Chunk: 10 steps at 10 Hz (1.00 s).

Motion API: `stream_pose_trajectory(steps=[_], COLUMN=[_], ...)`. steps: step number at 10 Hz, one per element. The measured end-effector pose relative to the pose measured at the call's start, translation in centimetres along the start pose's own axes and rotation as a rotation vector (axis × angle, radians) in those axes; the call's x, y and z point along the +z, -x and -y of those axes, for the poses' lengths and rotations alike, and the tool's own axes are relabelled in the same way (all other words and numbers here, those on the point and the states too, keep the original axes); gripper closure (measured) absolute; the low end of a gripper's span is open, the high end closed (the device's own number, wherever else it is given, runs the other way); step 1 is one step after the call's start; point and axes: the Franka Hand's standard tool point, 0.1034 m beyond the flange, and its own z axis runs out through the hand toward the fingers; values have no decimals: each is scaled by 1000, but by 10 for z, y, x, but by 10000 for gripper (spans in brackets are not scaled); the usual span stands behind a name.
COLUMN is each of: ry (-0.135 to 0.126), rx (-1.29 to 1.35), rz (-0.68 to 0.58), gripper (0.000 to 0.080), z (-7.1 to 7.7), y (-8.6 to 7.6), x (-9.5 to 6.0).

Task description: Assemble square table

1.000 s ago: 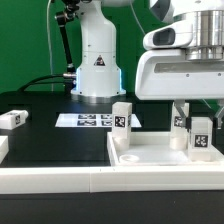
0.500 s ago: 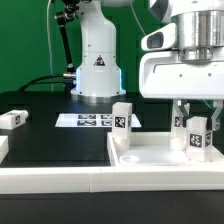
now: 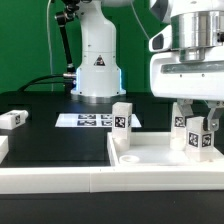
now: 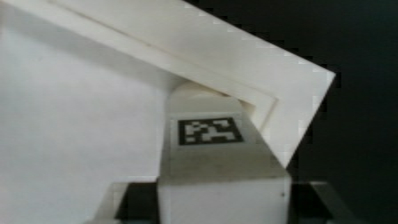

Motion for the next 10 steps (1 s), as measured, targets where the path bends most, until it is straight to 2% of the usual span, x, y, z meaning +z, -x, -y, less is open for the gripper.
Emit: stream_pose_trajectory(steps=[4, 5, 6, 7, 10], ry=[-3, -2, -2, 0, -6], rx=[8, -5, -61, -186, -503], rz=[0, 0, 0, -3, -2], gripper=[496, 318, 189, 161, 152], z=[1, 1, 1, 1, 3], y=[0, 1, 1, 2, 6], x=[0, 0, 0, 0, -2])
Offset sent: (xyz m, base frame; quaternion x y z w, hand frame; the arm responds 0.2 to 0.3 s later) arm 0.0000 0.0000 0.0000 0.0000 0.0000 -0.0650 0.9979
